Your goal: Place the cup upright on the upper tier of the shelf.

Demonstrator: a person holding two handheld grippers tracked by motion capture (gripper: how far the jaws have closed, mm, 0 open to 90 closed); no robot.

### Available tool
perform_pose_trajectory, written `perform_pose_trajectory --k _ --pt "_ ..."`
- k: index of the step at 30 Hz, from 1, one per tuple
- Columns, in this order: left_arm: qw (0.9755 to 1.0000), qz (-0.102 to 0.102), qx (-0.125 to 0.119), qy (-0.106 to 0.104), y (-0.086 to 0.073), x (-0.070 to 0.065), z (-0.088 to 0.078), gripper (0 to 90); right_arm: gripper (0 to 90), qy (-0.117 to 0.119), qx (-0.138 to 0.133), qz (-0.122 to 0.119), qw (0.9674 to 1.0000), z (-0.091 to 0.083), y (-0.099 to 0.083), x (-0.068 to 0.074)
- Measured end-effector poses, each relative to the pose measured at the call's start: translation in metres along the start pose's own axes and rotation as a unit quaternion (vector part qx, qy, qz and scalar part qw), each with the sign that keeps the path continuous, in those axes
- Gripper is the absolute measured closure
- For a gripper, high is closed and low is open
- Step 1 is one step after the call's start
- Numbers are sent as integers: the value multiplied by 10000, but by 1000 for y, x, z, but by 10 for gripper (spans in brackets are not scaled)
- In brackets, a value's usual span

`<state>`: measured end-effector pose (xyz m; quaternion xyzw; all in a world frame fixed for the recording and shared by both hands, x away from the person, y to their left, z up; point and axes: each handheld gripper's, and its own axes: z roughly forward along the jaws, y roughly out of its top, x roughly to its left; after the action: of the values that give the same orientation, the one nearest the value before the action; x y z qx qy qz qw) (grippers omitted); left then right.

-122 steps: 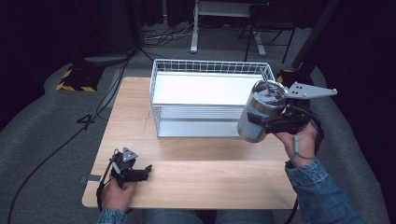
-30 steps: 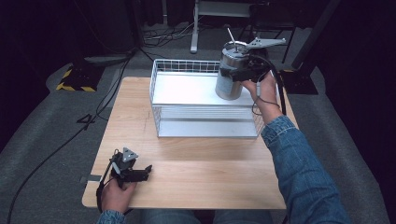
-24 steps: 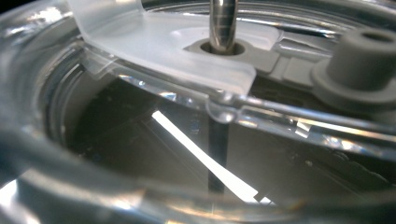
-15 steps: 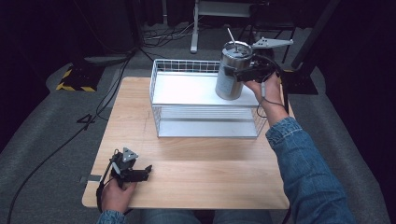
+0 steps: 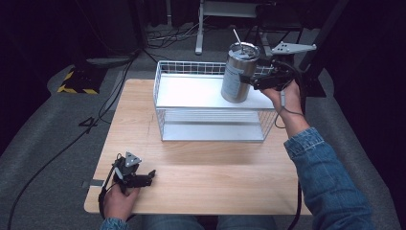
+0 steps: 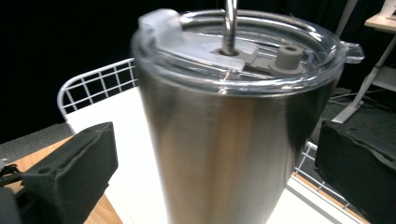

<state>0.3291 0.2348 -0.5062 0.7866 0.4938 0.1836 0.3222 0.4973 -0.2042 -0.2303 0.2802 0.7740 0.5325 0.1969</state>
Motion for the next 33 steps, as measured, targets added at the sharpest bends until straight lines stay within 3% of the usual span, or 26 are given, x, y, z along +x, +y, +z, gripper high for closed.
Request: perform_pose_trajectory --k 14,33 --pt "10000 3 -1 -7 0 0 0 103 0 148 -107 -156 9997 -44 -2 23" --pt "10000 0 0 1 1 0 1 102 0 306 -226 -176 9991 -81 -36 38"
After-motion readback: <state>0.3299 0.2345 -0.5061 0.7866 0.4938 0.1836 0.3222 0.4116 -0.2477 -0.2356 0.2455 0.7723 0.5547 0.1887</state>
